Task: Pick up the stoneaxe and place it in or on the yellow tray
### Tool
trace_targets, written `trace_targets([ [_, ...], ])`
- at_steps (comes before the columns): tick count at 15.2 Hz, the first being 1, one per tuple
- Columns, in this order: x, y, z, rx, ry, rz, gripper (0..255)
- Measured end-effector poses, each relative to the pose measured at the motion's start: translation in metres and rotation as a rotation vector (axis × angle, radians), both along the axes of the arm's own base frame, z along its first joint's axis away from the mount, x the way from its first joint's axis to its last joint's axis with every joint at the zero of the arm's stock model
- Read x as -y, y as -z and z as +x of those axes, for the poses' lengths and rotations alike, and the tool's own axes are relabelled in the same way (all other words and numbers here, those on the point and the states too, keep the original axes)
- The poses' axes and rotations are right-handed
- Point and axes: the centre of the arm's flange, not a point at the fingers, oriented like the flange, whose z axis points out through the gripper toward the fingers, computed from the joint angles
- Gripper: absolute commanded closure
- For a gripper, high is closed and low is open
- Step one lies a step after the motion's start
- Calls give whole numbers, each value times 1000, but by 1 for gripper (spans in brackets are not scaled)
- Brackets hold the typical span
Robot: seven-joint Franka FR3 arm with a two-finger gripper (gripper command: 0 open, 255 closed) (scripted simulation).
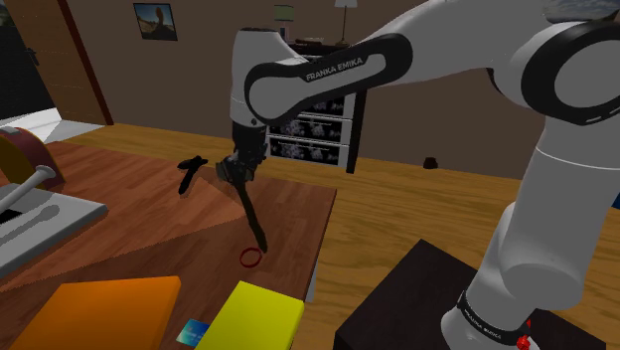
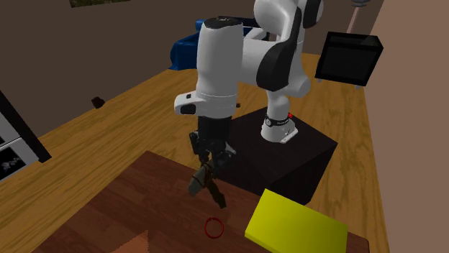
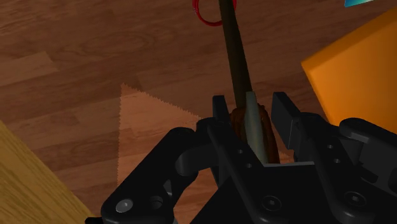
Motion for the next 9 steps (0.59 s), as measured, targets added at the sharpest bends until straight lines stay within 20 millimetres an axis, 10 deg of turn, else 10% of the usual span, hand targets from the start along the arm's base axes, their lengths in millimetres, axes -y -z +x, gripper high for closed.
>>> trace_targets([
  [9,0,-49,1,0,0,0,255],
])
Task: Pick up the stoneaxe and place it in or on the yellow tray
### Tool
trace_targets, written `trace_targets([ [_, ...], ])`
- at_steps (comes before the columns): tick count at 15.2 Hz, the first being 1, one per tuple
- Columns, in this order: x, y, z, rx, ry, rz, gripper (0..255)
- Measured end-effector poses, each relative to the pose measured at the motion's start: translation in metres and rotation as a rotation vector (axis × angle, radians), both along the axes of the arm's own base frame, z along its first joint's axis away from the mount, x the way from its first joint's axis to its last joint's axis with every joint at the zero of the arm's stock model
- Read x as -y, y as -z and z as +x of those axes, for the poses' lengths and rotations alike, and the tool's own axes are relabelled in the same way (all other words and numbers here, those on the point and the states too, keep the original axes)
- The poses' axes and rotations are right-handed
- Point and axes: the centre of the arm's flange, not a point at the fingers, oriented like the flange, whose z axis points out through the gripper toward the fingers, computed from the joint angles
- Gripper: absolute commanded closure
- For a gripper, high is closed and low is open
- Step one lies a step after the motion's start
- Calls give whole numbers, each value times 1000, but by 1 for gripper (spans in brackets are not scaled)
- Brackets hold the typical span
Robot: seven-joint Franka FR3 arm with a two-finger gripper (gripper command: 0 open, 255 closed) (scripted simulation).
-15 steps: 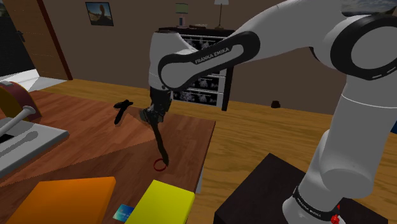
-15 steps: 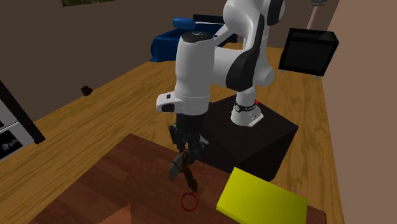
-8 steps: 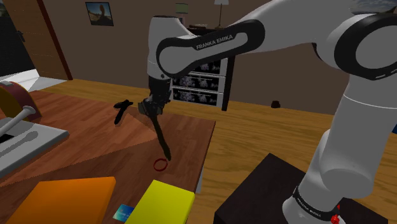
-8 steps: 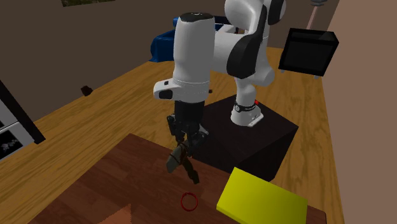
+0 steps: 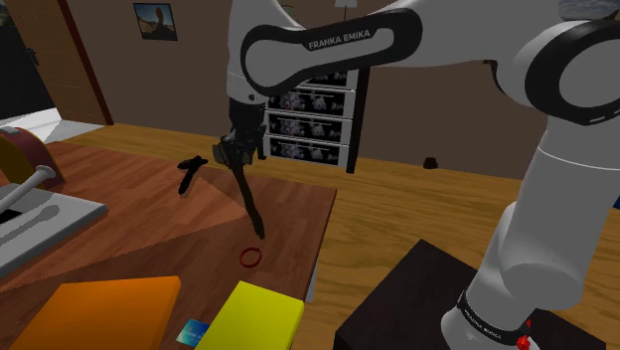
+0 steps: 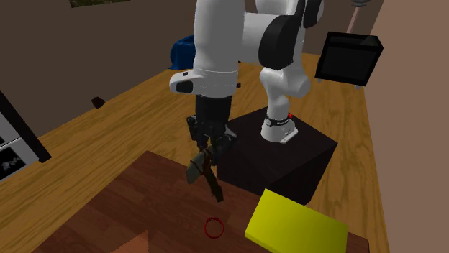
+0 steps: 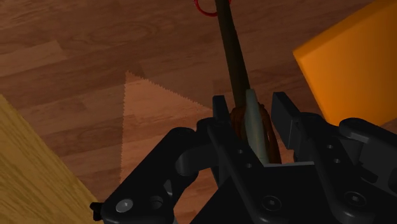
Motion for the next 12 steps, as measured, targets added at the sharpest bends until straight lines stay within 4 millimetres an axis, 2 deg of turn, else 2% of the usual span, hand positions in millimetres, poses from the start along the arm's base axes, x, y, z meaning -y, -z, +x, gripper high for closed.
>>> trace_targets([
  [2,-2,-9,-6,0,0,0,255],
  [4,-15,-19,-21,0,0,0,255],
  [9,-44,-38,-74,0,-1,1,255],
  [12,-68,-52,-106,0,-1,0,255],
])
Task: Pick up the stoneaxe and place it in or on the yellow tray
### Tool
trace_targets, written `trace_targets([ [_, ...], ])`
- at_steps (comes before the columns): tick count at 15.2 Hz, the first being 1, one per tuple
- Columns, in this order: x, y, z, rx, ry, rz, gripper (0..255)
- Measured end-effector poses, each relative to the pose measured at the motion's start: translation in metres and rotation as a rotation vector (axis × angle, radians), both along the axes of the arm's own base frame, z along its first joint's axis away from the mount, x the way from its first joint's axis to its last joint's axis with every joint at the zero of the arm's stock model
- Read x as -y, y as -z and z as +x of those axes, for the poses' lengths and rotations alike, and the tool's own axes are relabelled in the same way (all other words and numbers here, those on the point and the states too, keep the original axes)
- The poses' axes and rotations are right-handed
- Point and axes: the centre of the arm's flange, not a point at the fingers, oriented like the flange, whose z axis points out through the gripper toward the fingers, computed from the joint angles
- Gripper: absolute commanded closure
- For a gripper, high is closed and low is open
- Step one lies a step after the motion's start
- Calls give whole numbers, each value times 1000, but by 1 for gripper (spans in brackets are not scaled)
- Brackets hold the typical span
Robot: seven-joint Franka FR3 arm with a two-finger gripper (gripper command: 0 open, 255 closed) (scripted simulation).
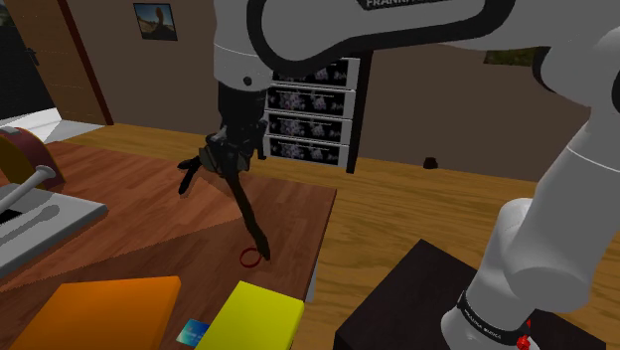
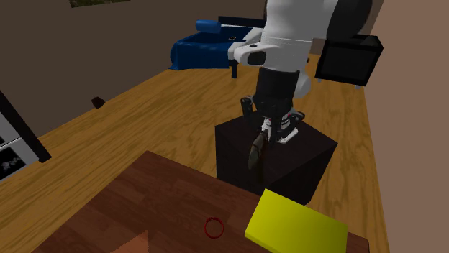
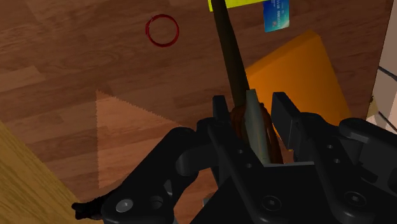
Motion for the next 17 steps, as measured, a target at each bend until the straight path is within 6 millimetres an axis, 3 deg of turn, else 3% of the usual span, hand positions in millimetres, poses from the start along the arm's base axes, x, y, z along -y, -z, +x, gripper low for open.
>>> trace_targets([
  [12,-82,-53,-126,0,-1,0,255],
  [17,-89,-42,-141,-1,1,-1,255],
])
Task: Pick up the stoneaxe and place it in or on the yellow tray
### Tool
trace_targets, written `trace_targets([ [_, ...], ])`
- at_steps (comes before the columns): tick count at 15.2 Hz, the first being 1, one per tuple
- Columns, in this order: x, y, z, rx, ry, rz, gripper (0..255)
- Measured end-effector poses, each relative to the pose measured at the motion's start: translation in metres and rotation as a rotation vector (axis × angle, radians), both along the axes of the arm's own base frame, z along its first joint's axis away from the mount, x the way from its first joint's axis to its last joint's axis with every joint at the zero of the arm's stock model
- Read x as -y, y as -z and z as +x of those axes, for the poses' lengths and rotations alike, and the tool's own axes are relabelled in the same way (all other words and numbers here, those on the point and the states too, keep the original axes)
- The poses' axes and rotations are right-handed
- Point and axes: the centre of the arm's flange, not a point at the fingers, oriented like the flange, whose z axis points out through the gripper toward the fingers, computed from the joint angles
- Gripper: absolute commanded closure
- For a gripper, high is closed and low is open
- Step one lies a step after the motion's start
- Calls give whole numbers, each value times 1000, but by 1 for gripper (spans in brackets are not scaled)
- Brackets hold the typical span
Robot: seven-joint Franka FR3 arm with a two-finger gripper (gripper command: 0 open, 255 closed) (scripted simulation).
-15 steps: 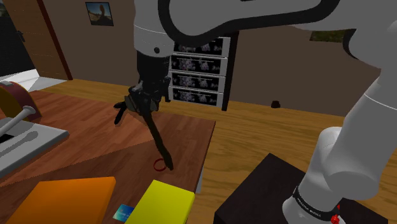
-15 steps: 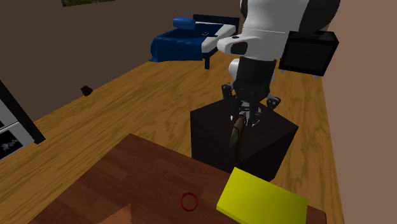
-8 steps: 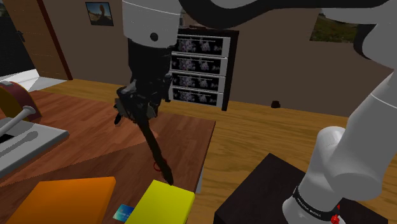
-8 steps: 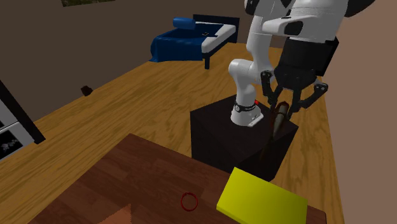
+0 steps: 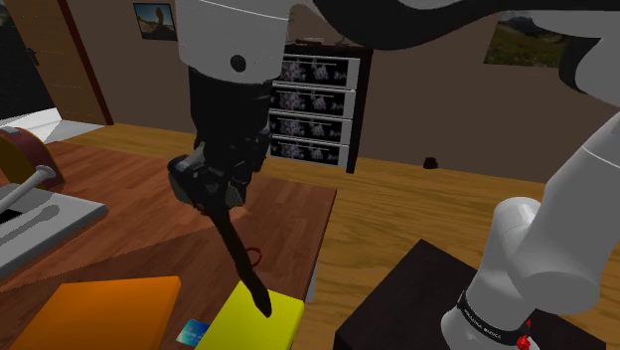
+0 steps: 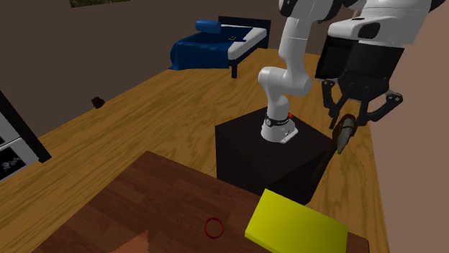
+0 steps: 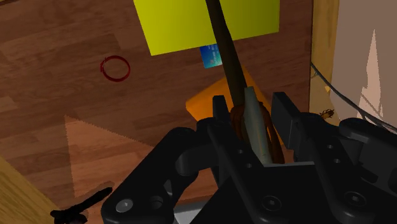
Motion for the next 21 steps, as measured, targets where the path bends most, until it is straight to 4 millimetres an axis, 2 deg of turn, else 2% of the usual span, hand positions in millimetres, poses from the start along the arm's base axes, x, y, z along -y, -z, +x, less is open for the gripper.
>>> trace_targets([
  [21,1,111,0,0,0,0,255],
])
